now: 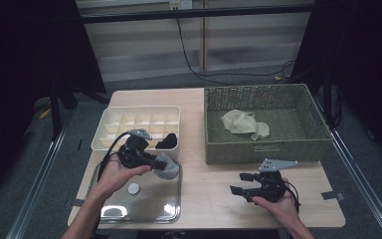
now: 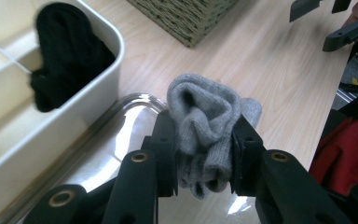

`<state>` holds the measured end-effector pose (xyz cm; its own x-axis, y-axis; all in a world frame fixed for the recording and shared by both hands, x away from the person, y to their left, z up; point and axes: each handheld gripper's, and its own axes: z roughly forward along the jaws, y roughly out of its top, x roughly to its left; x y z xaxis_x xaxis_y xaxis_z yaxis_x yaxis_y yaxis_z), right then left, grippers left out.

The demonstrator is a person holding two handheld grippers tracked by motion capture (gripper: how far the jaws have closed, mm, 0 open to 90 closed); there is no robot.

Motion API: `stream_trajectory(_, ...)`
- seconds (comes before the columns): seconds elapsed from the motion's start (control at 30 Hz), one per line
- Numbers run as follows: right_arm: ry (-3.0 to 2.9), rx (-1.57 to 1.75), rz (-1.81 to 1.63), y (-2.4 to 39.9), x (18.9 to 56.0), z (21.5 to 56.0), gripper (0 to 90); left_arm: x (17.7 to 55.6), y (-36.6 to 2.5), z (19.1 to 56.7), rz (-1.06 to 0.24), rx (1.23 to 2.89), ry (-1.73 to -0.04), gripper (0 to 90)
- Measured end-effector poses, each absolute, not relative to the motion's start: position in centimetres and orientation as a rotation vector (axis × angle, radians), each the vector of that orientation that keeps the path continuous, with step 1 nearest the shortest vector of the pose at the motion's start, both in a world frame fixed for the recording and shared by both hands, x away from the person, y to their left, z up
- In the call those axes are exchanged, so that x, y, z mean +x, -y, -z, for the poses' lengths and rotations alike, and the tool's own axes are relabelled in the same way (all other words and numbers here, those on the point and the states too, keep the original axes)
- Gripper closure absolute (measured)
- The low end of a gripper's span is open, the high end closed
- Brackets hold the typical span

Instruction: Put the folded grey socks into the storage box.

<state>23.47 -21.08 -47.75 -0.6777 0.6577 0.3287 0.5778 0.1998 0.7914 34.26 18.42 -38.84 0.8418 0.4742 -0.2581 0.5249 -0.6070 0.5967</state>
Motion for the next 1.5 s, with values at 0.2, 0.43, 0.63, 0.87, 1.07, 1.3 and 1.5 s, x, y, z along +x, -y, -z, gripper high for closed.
stream_trajectory(0.2, -2.367, 1.233, -1.499, 21.2, 23.5, 47.8, 32.0, 35.1, -19.0, 37.8, 0.072, 2.341, -0.731, 68.3)
stream_trajectory(0.43, -2.370, 1.232, -1.492, 21.2, 23.4, 47.8, 31.9, 35.8, -19.8, 36.8, 0.057, 2.340, -0.742, 68.3)
stream_trajectory(0.63, -2.379, 1.234, -1.485, 21.1, 23.4, 47.9, 31.9, 36.6, -20.5, 36.0, 0.046, 2.345, -0.760, 68.2)
stream_trajectory(0.87, -2.377, 1.238, -1.482, 21.2, 23.4, 47.9, 31.9, 37.6, -21.4, 35.0, 0.017, 2.351, -0.791, 68.2)
stream_trajectory(1.07, -2.382, 1.240, -1.484, 21.1, 23.5, 48.0, 31.9, 38.9, -22.1, 34.4, 0.003, 2.421, -0.784, 68.2)
stream_trajectory(1.3, -2.386, 1.245, -1.480, 21.2, 23.6, 48.0, 31.8, 40.4, -22.4, 34.3, -0.007, 2.448, -0.804, 68.2)
stream_trajectory(1.5, -2.385, 1.239, -1.481, 21.2, 23.6, 48.1, 31.7, 41.5, -22.7, 34.9, -0.006, 2.442, -0.865, 68.1)
